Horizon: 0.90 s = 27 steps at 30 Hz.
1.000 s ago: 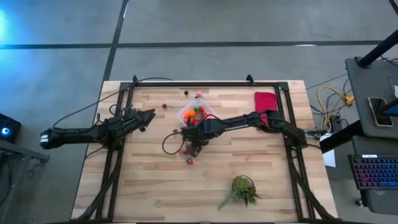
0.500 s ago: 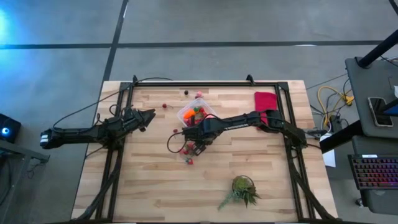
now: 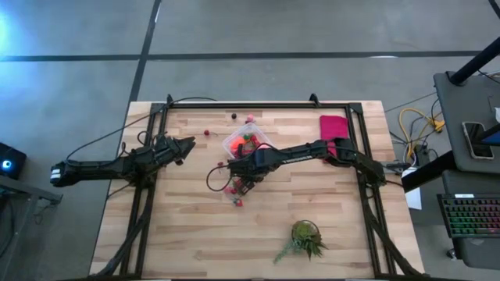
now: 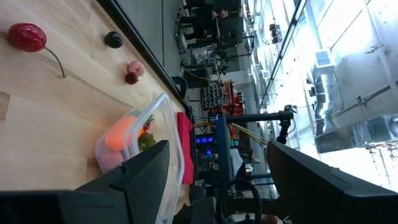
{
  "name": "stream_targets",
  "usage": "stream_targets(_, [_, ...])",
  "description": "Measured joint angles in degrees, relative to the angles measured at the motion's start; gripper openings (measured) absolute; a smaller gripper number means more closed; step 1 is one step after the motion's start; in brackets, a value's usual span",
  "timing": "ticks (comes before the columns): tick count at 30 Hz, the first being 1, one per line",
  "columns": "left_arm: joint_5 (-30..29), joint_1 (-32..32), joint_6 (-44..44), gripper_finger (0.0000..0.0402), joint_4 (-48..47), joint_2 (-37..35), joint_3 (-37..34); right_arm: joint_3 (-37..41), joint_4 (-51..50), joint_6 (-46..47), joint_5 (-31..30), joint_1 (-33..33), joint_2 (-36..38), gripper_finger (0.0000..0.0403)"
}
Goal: Pick and placing Produce into tupperware
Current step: Put the pink apricot into the transparent container
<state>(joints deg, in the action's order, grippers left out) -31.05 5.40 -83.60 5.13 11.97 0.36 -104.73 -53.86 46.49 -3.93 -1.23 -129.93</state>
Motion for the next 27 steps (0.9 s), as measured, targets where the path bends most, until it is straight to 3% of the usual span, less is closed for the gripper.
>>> stream_targets(27, [0.0,0.01,0.01,0.0255,0.0,-0.06,0.0,1.03,2.53,-1.5,-5.18,0.96,-0.79,0.0194])
